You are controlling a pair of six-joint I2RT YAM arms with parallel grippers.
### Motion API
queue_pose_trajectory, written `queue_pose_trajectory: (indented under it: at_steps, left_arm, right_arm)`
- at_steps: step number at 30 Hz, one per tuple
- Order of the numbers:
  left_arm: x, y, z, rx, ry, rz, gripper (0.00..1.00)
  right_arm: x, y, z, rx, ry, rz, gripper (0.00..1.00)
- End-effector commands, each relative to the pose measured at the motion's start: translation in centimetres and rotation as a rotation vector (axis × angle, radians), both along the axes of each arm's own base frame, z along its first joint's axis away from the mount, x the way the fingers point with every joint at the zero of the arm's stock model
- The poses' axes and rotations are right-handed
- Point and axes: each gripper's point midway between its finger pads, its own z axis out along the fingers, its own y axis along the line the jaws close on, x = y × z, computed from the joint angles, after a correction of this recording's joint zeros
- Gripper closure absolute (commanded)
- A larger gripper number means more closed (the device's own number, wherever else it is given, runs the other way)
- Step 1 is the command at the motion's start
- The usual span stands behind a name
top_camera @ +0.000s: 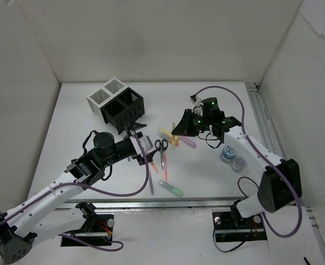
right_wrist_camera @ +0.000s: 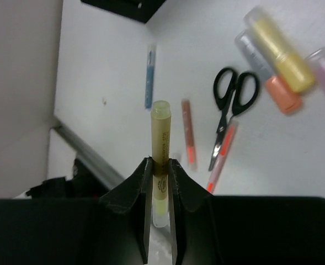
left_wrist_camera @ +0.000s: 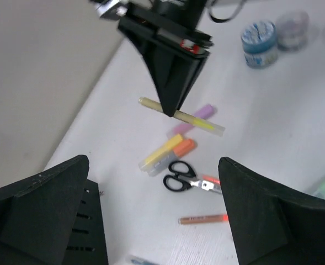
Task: Sort the stationery into containers
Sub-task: Place the pen in the storage box.
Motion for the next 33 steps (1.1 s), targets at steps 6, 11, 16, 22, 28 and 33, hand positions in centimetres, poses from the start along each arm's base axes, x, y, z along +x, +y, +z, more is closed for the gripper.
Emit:
queue_pose_trajectory:
  at_steps: [6, 11, 16, 22, 28, 33]
  left_arm:
    - [-2.1, -2.2, -4.0, 0.464, -0.224, -0.211, 0.01]
    - [-0.7, -3.8, -6.3, 0.592, -0.264, -0.2, 0.01]
    - [-0.7, -5.1, -6.0, 0.631, -0.316, -0.223, 0.01]
    - [-1.0, -6.2, -4.9, 0.627, -0.369, -0.241, 0.08]
    - [-1.1, -6.8, -5.1, 0.671, -0.403, -0.252, 0.29]
    - [-1.0, -6.7, -4.8, 0.68, -0.421, -0.218, 0.77]
  right_arm:
    - [-5.5, 3.9, 1.3, 0.328, 0.461, 0.304, 1.0]
    - [-6.0, 4.3, 3.6, 0.388, 0.489, 0.346, 1.0]
    - [-6.6, 4.4, 4.7, 0.425, 0.528, 0.381, 1.0]
    - [-7.1, 4.3, 3.7, 0.438, 0.599, 0.393, 1.0]
    - [-7.6, 4.4, 3.5, 0.443, 0.626, 0.403, 1.0]
    - [-7.8, 4.4, 3.2, 0.451, 0.66, 0.41, 1.0]
